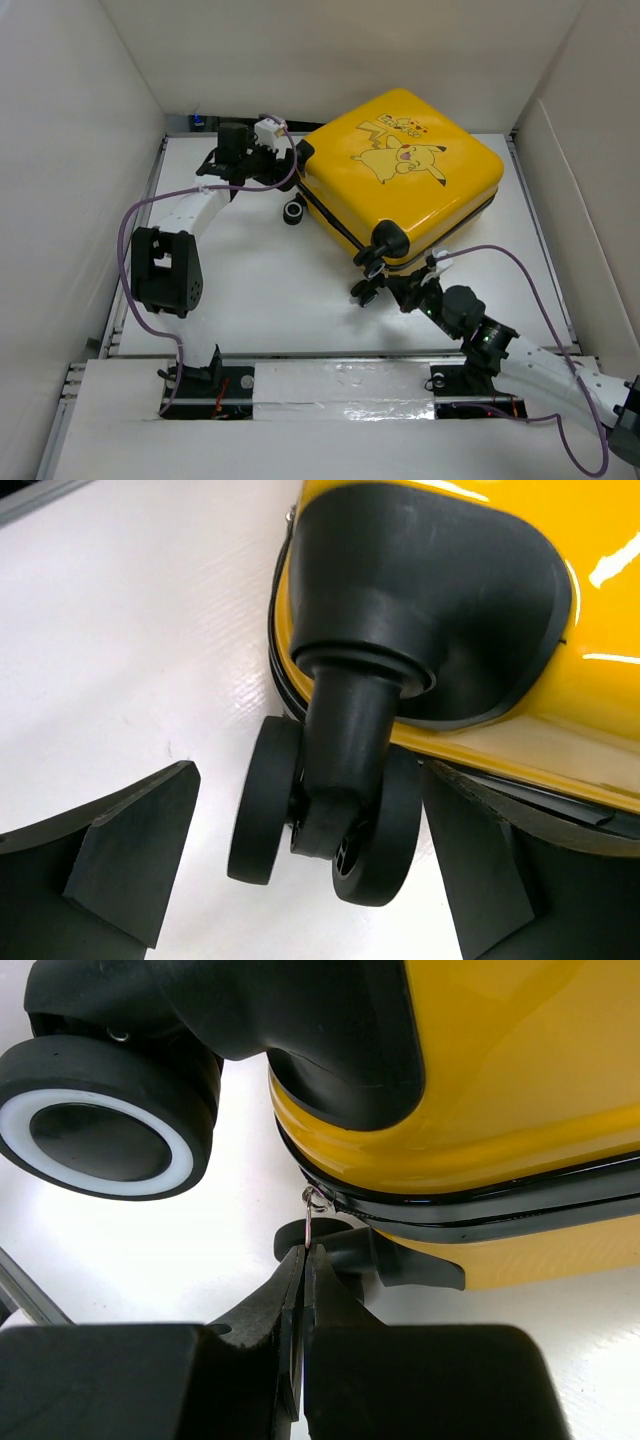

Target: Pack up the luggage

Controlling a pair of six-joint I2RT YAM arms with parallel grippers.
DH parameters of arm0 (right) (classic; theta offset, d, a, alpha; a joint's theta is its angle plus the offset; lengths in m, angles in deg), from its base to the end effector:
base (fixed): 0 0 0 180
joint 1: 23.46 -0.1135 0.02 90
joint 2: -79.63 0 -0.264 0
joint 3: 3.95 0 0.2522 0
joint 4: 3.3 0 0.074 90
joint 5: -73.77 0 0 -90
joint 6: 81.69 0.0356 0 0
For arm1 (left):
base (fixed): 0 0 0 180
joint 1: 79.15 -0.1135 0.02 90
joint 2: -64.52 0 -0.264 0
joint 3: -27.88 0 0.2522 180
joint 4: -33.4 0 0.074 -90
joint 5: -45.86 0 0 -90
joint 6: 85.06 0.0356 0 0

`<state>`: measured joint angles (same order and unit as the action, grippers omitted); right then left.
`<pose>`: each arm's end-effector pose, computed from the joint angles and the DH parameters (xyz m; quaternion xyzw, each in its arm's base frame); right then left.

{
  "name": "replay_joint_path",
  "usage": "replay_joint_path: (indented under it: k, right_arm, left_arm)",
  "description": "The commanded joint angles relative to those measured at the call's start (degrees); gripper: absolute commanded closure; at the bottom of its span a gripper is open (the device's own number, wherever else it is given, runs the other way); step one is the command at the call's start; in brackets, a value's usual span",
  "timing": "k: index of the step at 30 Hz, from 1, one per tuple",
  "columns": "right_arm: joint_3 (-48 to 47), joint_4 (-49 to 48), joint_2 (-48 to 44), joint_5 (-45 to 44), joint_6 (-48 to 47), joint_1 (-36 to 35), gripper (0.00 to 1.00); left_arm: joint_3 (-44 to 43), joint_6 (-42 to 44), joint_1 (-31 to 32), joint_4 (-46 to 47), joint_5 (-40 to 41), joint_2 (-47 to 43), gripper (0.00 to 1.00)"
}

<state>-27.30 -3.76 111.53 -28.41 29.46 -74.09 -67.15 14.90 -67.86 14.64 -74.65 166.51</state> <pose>0.1028 0.1135 0.2002 -0.1238 0.7439 0.3172 0.5750 0.4078 -0.0998 0.2958 0.2882 0.7771 -0.2287 0.5106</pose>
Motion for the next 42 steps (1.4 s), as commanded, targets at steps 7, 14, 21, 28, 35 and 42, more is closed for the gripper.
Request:
replay_joint_path:
  k: [7, 14, 21, 28, 35, 42]
  right_arm:
    - [-2.0, -6.8, 0.0, 5.0, -0.1, -0.5, 1.00]
    - [-3.7, -5.5, -0.6, 2.3, 0.3, 0.0, 1.00]
    - [-14.5, -2.2, 4.4, -1.3, -2.0, 3.4, 1.00]
    - [-22.0, 2.7, 3.3, 5.6, -4.0, 21.3, 1.00]
    - [-9.8, -4.0, -1.7, 22.1, 3.4, 31.8, 1.00]
    - [-5.8, -19.7, 12.1, 2.9, 4.5, 9.8, 1.00]
  left_arm:
    - [-4.3, 0.6, 0.0, 0.7, -2.4, 1.2, 0.32]
    - [-3.7, -1.0, 0.0, -1.2, -4.0, 1.9, 0.96]
    - [13.2, -14.5, 5.5, 15.5, -4.8, -7.8, 1.00]
    - [34.3, -24.2, 17.0, 36.1, 1.0, -22.4, 1.00]
    - [47.3, -30.2, 31.0, 43.4, 6.4, -32.5, 1.00]
    - [50.5, -37.5, 40.4, 58.2, 6.9, -29.2, 1.00]
